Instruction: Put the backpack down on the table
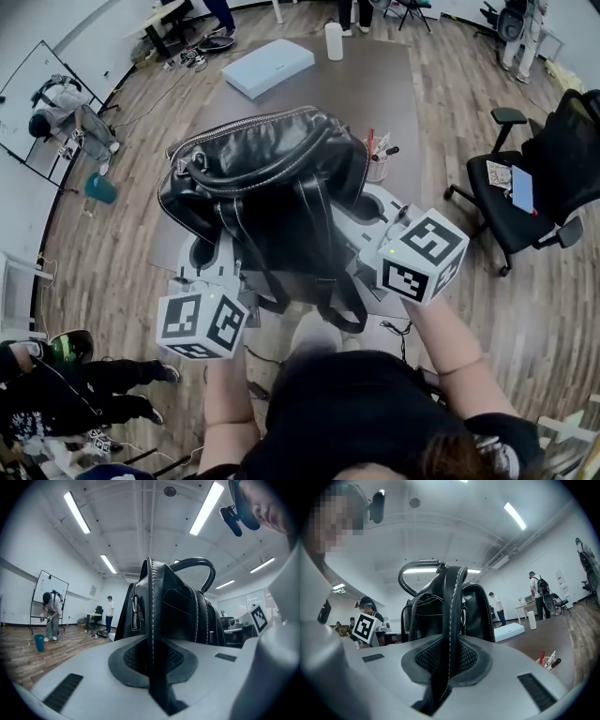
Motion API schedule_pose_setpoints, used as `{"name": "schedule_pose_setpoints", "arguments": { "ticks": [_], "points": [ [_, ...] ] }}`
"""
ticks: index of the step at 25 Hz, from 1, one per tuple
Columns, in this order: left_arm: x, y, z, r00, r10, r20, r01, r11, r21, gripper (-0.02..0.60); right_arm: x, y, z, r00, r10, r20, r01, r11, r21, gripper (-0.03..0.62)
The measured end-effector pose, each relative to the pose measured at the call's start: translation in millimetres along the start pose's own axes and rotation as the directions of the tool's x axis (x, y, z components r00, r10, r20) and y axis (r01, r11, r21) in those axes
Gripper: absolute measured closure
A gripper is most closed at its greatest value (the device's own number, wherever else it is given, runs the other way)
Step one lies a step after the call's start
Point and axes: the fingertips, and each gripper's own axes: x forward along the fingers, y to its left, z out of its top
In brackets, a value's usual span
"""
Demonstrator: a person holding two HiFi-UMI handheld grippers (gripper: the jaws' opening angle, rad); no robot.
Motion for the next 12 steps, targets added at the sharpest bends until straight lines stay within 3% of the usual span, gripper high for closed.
{"name": "schedule_pose_setpoints", "arguments": {
  "ticks": [12],
  "points": [
    [126.3, 59.7, 1.6, 0.995, -0.093, -0.016, 0.093, 0.995, -0.029, 0.532, 86.0, -93.0, 10.9, 0.99, -0.141, -0.003, 0.141, 0.989, -0.044, 0.54]
  ]
}}
